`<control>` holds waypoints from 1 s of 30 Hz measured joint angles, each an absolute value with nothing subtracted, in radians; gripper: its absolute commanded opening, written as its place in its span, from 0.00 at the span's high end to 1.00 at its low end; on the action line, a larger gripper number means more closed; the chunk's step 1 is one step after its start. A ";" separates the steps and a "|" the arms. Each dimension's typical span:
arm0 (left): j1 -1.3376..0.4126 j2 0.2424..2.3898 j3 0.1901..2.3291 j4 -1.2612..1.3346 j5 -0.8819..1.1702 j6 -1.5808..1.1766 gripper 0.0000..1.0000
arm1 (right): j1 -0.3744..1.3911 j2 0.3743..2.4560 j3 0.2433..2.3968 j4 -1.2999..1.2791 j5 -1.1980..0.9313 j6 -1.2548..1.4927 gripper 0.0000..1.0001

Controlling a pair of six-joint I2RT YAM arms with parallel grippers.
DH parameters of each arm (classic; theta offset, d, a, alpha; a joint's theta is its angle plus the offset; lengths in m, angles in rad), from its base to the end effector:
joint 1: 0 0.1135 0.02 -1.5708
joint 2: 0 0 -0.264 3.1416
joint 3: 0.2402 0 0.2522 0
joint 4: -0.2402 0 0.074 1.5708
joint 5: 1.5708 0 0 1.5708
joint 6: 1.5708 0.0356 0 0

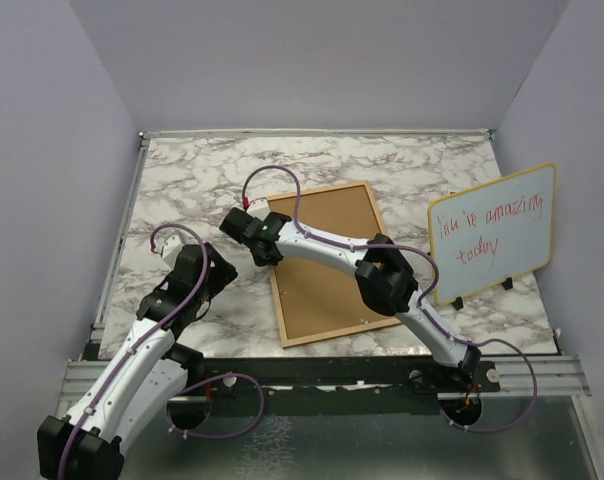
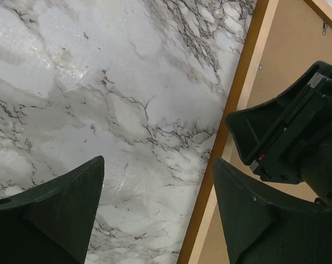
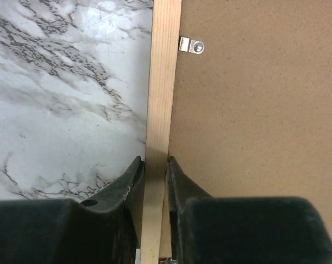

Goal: Put the photo into the frame
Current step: Turn over the photo frame at the center of the board.

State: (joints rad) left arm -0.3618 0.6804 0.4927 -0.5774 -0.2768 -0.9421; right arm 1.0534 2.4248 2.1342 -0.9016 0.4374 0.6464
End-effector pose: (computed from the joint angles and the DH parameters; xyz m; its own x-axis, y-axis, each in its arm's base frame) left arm 0.1388 -0.0421 0.2178 -0.5072 -0.6399 -0.5773 -0.4321 0.7684 -0.4721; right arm 0.2655 0.4359 0.1755 -0.7944 -0.2928 -0.5321 -0.2898 0.9527 -0.0916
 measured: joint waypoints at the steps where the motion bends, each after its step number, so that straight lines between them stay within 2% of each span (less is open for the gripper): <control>1: -0.362 0.680 0.488 -0.575 -0.274 -0.942 0.20 | 1.052 2.424 2.132 -0.900 0.437 0.646 0.74; 9: -0.362 0.696 0.470 -0.539 -0.235 -0.943 0.20 | 1.045 2.424 2.124 -0.898 0.430 0.642 0.74; 13: -0.362 0.703 0.454 -0.526 -0.217 -0.944 0.20 | 1.045 2.424 2.124 -0.897 0.430 0.643 0.86; 16: -0.362 0.705 0.443 -0.514 -0.200 -0.944 0.20 | 1.045 2.424 2.126 -0.896 0.434 0.648 0.99; 23: -0.362 0.706 0.387 -0.424 -0.104 -0.946 0.20 | 1.044 2.431 2.162 -0.927 0.438 0.638 1.00; 30: -0.362 0.746 0.309 -0.247 0.081 -0.943 0.13 | 1.025 2.421 2.230 -0.931 0.425 0.622 1.00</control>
